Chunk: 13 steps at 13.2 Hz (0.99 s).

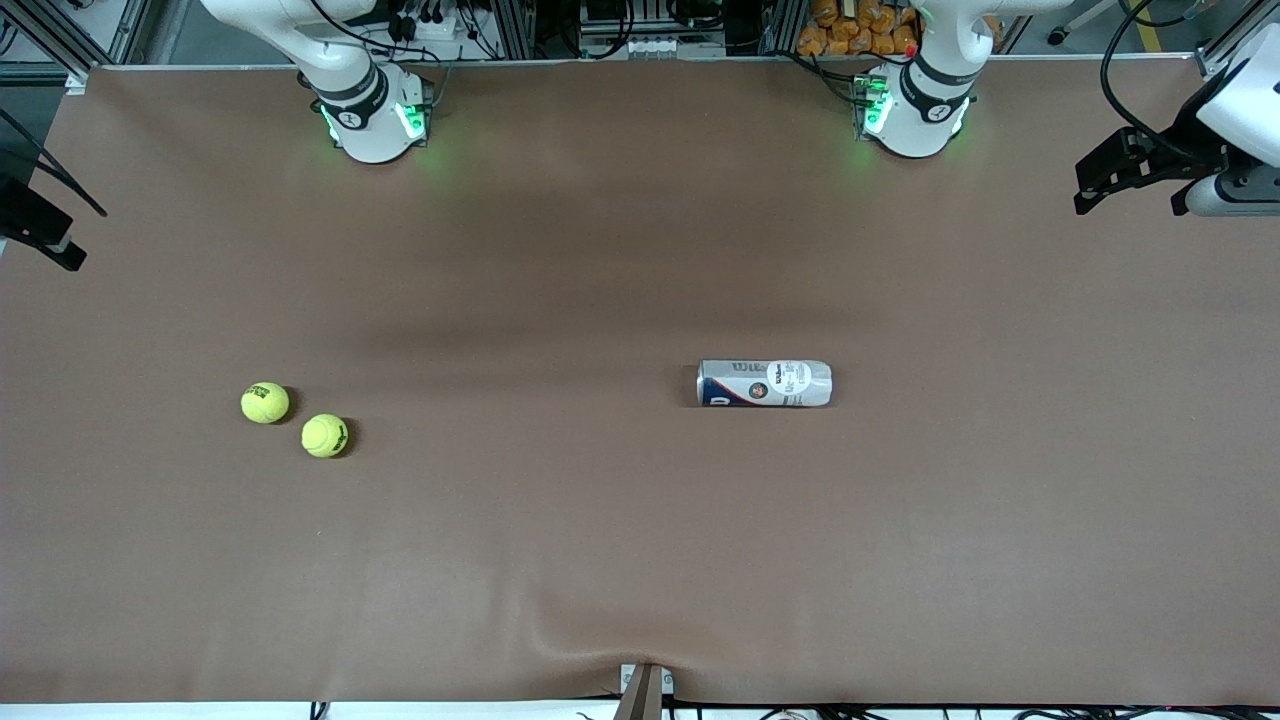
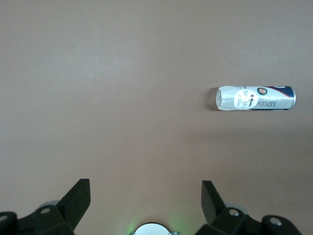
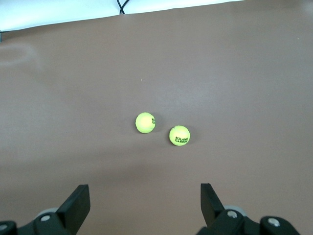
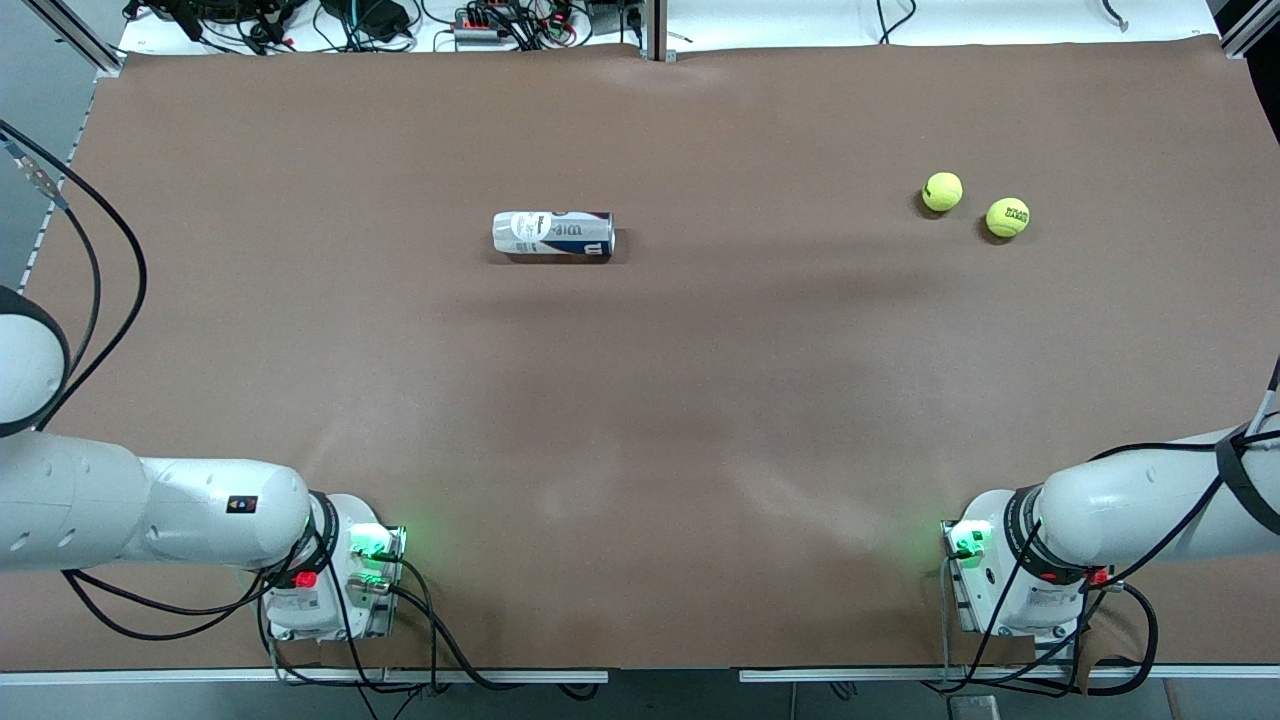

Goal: Insert tennis ball vertically with right arm

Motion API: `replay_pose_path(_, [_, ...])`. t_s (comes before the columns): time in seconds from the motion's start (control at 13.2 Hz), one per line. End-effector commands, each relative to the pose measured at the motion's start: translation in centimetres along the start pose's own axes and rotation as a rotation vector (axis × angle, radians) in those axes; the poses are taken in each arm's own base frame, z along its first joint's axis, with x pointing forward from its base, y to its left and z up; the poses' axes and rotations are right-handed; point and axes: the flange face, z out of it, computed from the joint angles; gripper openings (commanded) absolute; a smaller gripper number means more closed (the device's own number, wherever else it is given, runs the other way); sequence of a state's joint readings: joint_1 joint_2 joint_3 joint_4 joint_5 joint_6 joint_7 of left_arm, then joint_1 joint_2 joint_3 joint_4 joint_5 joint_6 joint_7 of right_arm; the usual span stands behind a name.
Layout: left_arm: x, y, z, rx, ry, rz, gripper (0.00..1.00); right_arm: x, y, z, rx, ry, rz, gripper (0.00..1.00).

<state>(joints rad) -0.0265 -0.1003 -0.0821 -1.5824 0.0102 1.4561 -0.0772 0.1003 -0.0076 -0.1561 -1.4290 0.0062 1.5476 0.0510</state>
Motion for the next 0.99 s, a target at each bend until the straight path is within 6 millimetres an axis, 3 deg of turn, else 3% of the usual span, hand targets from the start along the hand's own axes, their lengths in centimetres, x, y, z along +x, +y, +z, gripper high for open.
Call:
replay_pose_path(0.0, [0.1,-0.1,-0.5,-0.017,-0.008,-0.017,1.0,-0.1,-0.1,-0.1,0.015,-0.004,0.016,1.0])
replay_pose_path(0.53, [0.1,-0.1,-0.5,-0.012,-0.006,-0.019,1.0,-0.1,-0.1,0.0,0.015,-0.004,0.016,1.0])
replay_pose_path(0.91, [0.5,0.3,0.6,-0.014,-0.032,0.001,1.0,0.2,0.0,0.6,0.013,-0.021,0.018,1.0])
